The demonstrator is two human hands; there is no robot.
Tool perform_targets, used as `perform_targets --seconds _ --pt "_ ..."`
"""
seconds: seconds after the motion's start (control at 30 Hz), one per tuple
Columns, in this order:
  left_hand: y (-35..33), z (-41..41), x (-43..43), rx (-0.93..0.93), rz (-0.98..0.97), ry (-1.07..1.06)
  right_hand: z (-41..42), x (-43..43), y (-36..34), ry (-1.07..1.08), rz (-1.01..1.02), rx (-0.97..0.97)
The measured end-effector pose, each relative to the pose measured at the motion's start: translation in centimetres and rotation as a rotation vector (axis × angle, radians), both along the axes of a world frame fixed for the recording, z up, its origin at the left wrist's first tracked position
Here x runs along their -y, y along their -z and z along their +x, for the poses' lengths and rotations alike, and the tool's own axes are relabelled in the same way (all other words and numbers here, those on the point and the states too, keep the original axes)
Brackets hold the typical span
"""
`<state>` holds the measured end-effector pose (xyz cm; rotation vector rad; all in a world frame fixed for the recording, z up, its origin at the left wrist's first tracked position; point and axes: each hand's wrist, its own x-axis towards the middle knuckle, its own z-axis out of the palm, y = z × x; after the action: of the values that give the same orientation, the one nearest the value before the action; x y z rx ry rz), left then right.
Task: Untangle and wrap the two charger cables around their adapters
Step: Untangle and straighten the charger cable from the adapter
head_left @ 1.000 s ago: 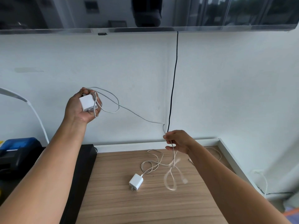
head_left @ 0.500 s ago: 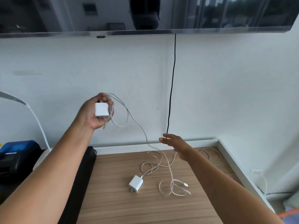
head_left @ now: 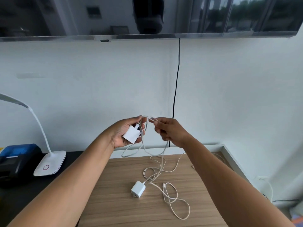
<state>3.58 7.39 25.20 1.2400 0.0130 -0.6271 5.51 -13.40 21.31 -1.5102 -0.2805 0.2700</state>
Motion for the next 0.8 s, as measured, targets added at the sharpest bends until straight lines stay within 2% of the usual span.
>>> perform_targets --seconds 0.1,0.2,0.27,0.33,0.43,0.53,0.67,0.8 --pt "1.0 -0.3 -0.3 0.073 0.16 0.063 0.6 1.0 -0.7 0.113 -0.11 0.033" --pt "1.8 -0.7 -0.4 0.12 0.237 0.083 0.8 2.0 -1.7 0.074 -0.327 0.103" --pt "2.1 -0.9 -0.4 0.121 0.155 0.099 0.8 2.2 -2.1 -0.046 -0.374 0.034" --pt "2.0 -0.8 -0.2 0.115 -0.036 0.146 0.4 1.6 -2.0 -0.149 -0.399 -0.065" --pt "1.5 -0.6 0.6 0.135 -0.237 0.192 -0.1 -0.1 -1.0 -0.226 -0.357 -0.103" --pt "1.1 -0.5 0.8 0.157 -0.294 0.159 -0.5 -0.8 -0.5 -0.245 -0.244 -0.118" --pt "0.9 -0.4 0.1 0.164 -0.253 0.09 -0.6 0.0 -1.0 -0.293 -0.016 -0.154" --pt "1.1 -0.4 -0.2 0.181 -0.154 0.051 -0.2 0.2 -1.0 -0.194 -0.123 -0.083"
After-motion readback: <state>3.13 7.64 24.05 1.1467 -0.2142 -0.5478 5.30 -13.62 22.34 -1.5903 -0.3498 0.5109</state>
